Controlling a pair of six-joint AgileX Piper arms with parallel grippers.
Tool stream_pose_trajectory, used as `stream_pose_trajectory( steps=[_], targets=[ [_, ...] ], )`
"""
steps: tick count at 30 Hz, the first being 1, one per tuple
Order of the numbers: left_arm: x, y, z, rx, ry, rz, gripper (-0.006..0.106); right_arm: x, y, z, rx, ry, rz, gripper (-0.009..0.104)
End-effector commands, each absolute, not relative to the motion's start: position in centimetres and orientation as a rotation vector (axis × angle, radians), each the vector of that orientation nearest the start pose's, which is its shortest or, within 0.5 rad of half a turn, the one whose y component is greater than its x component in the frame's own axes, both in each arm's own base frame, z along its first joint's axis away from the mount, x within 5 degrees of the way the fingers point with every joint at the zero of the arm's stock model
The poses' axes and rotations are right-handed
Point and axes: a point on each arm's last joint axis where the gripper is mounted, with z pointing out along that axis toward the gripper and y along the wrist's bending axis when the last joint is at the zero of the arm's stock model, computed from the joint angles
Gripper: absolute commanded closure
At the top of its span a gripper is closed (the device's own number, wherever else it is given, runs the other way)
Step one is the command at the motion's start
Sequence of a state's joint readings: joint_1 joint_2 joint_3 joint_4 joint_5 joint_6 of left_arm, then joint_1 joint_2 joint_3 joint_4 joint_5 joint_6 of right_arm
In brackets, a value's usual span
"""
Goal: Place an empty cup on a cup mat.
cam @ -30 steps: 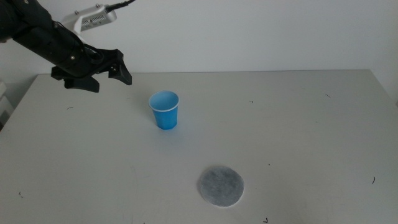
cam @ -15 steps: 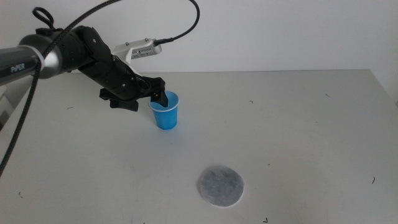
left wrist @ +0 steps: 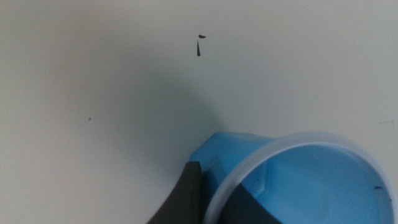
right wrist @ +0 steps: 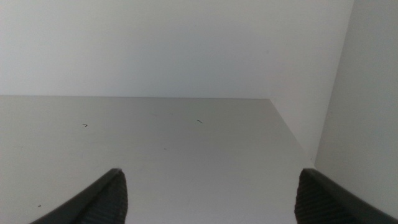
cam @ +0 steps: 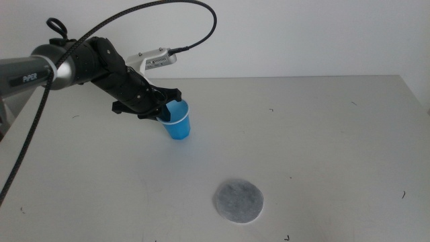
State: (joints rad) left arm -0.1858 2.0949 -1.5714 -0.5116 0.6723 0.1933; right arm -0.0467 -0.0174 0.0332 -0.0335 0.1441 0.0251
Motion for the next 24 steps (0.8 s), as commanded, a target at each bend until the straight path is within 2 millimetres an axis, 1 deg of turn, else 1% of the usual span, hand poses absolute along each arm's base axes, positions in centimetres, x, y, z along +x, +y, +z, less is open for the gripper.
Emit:
stream_pose_trajectory(
  steps=[1, 4, 6, 8, 11, 14, 17, 21, 24],
  targets=[
    [43.5, -11.4, 24.8, 0.071, 2.487, -0.585, 0.1, 5.4, -0.3, 20.2, 0.017, 1.535, -0.058, 0.001],
    [42.3, -11.3, 27.7, 0.092, 2.455, -0.606, 0.1, 5.4, -0.3, 20.2, 0.017, 1.535, -0.058, 0.001],
    [41.1, -11.2, 29.6, 0.116, 2.451, -0.626, 0.1, 5.4, -0.3, 20.2, 0.017, 1.535, -0.058, 0.001],
    [39.8, -11.6, 30.9, 0.147, 2.462, -0.645, 0.1, 5.4, -0.3, 20.2, 0.017, 1.535, -0.058, 0.001],
    [37.4, -12.6, 32.4, 0.189, 2.448, -0.646, 0.1, 5.4, -0.3, 20.2, 0.017, 1.535, -0.058, 0.001],
    [35.2, -14.0, 32.6, 0.209, 2.456, -0.634, 0.1, 5.4, -0.3, 20.2, 0.017, 1.535, -0.058, 0.001],
    [33.1, -15.8, 32.4, 0.252, 2.465, -0.633, 0.1, 5.4, -0.3, 20.2, 0.017, 1.535, -0.058, 0.001],
    [31.0, -18.4, 31.3, 0.335, 2.486, -0.638, 0.1, 5.4, -0.3, 20.2, 0.017, 1.535, -0.058, 0.001],
    [29.8, -20.6, 30.0, 0.411, 2.499, -0.648, 0.1, 5.4, -0.3, 20.2, 0.017, 1.535, -0.058, 0.001]
  ],
)
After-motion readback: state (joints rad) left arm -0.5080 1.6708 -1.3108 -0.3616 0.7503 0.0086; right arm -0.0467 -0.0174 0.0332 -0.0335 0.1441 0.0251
